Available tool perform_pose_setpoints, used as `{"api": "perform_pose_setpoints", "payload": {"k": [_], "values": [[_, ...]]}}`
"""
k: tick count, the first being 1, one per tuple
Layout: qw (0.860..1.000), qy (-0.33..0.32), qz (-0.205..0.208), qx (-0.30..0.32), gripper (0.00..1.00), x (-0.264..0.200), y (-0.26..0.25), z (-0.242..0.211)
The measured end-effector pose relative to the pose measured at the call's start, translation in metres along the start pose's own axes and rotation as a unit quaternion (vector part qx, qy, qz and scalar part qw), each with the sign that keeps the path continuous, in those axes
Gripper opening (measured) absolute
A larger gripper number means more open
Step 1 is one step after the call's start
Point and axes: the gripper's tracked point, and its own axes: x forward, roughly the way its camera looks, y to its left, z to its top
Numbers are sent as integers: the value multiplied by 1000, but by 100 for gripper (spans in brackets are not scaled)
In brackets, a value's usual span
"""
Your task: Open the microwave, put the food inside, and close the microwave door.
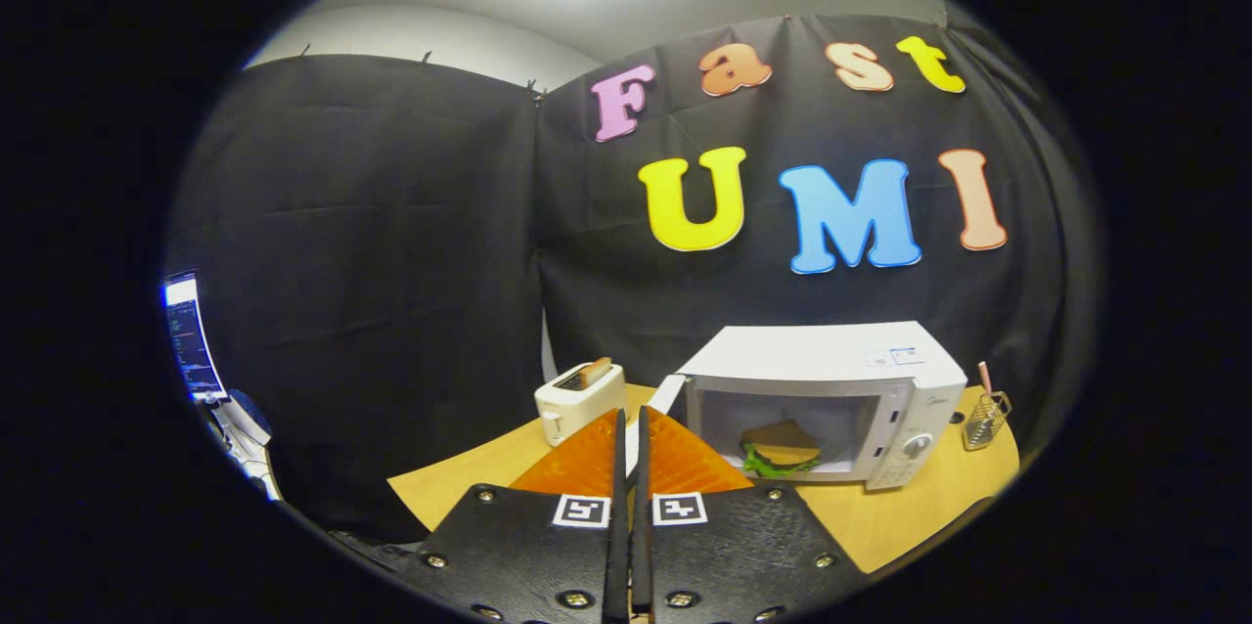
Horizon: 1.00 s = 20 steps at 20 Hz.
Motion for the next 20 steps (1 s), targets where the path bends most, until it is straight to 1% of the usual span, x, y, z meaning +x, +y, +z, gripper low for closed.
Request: {"api": "perform_pose_setpoints", "payload": {"k": [3, 7, 10, 11, 16, 20], "values": [[999, 12, 51, -5, 2, 6, 33, -8], [993, 37, 112, -9, 2, 14, 69, -29], [987, 63, 146, -20, 2, 16, 91, -51], [984, 74, 159, -21, 2, 15, 103, -67], [970, 139, 199, -24, 2, 6, 117, -119], [962, 180, 201, -25, 2, 1, 114, -157]]}}
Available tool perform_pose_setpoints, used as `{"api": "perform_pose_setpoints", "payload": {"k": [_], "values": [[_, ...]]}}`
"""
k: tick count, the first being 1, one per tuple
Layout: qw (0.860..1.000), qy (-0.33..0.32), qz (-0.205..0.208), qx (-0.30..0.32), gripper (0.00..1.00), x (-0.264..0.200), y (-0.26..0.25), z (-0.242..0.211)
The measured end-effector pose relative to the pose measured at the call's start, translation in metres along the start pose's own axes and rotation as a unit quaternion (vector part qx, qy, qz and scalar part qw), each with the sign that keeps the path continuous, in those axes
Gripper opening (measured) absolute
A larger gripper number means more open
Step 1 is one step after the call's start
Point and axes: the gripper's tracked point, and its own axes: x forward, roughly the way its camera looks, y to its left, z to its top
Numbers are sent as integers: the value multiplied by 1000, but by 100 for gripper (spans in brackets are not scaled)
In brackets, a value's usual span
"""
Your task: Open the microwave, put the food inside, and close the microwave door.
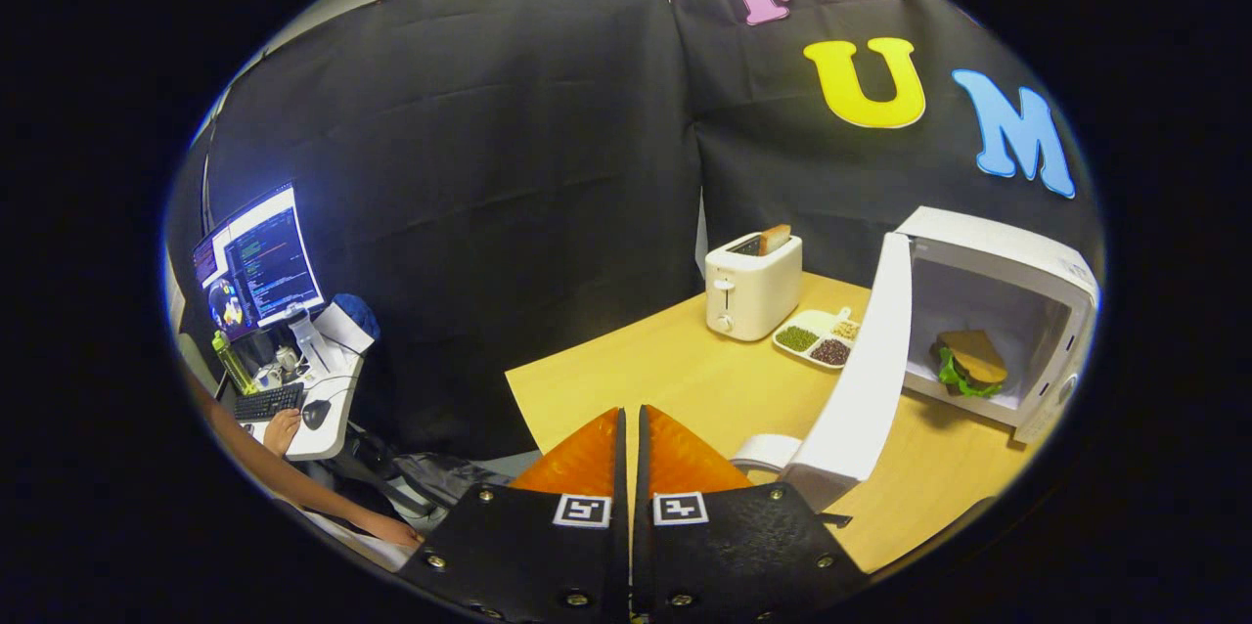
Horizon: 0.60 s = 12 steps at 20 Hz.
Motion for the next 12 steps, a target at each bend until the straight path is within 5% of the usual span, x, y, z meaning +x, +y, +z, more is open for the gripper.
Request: {"api": "perform_pose_setpoints", "payload": {"k": [12], "values": [[998, 16, -41, 47, 1, -13, -41, -20]]}}
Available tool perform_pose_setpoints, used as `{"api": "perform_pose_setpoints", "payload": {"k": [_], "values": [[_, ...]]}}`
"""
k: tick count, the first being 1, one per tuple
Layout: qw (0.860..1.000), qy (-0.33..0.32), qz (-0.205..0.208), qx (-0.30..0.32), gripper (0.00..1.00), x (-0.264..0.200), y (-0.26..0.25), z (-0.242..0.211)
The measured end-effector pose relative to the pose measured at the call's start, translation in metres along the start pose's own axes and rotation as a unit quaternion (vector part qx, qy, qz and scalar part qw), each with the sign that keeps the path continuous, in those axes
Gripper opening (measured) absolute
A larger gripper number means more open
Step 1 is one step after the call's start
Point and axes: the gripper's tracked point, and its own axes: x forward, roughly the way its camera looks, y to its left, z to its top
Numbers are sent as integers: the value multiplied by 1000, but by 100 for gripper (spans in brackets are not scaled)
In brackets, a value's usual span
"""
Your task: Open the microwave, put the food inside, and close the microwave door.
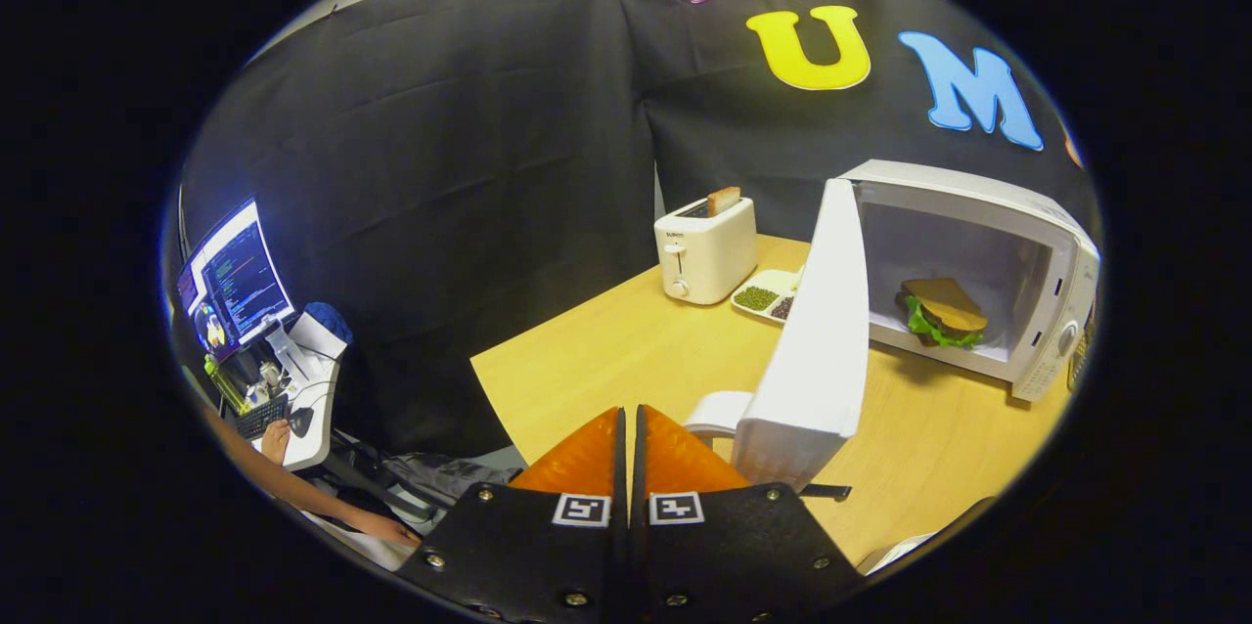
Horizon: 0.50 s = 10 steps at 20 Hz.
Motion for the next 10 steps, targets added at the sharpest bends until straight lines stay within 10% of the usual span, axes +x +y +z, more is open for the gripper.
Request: {"api": "perform_pose_setpoints", "payload": {"k": [10], "values": [[995, 4, -94, 43, 1, -35, -90, 1]]}}
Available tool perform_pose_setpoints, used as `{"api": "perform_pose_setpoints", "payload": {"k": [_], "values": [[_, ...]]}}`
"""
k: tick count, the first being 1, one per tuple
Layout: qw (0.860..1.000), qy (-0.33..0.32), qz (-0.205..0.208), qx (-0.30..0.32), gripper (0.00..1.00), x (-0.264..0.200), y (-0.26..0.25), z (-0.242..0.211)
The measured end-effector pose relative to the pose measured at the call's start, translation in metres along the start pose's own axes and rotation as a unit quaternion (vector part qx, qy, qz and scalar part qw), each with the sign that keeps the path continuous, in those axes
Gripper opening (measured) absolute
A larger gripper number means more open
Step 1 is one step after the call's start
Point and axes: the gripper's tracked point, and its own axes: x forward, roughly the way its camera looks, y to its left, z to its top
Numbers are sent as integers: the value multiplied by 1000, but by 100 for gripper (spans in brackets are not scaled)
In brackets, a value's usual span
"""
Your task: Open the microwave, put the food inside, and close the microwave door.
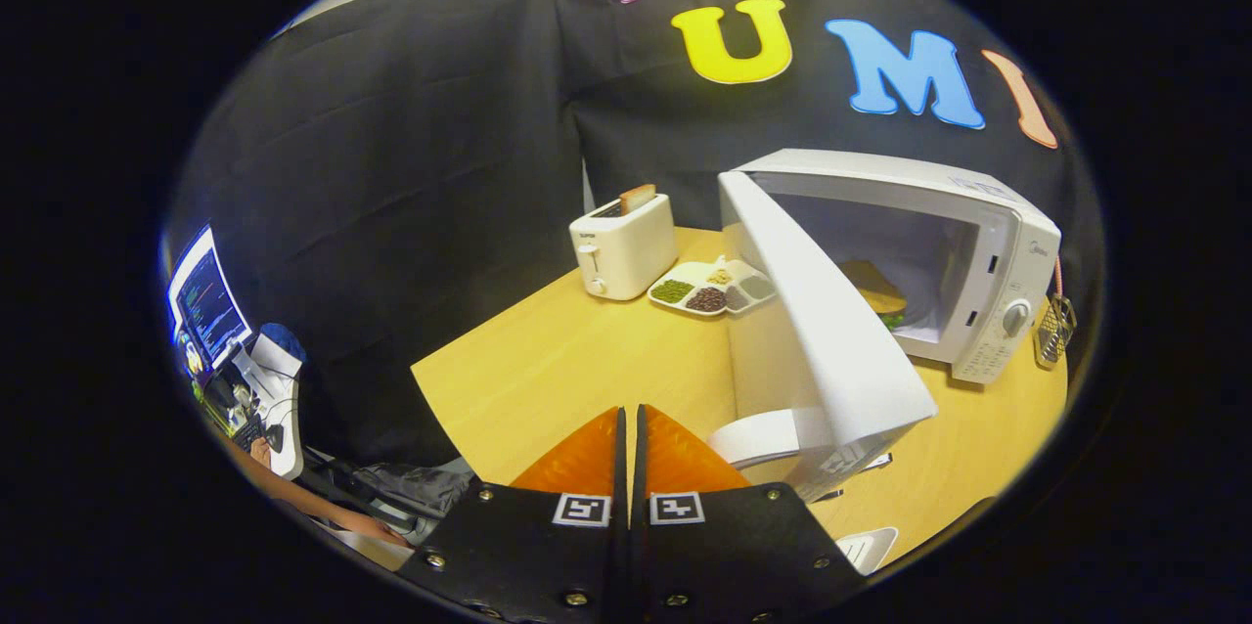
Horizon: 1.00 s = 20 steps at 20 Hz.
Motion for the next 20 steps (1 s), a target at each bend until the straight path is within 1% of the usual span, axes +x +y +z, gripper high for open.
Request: {"api": "perform_pose_setpoints", "payload": {"k": [3, 8, 14, 20], "values": [[999, -6, -35, 15, 1, -7, -32, 6], [996, -11, -84, 22, 1, -14, -82, 14], [992, -15, -126, 15, 1, -14, -120, 23], [986, -19, -161, 31, 1, -8, -158, 32]]}}
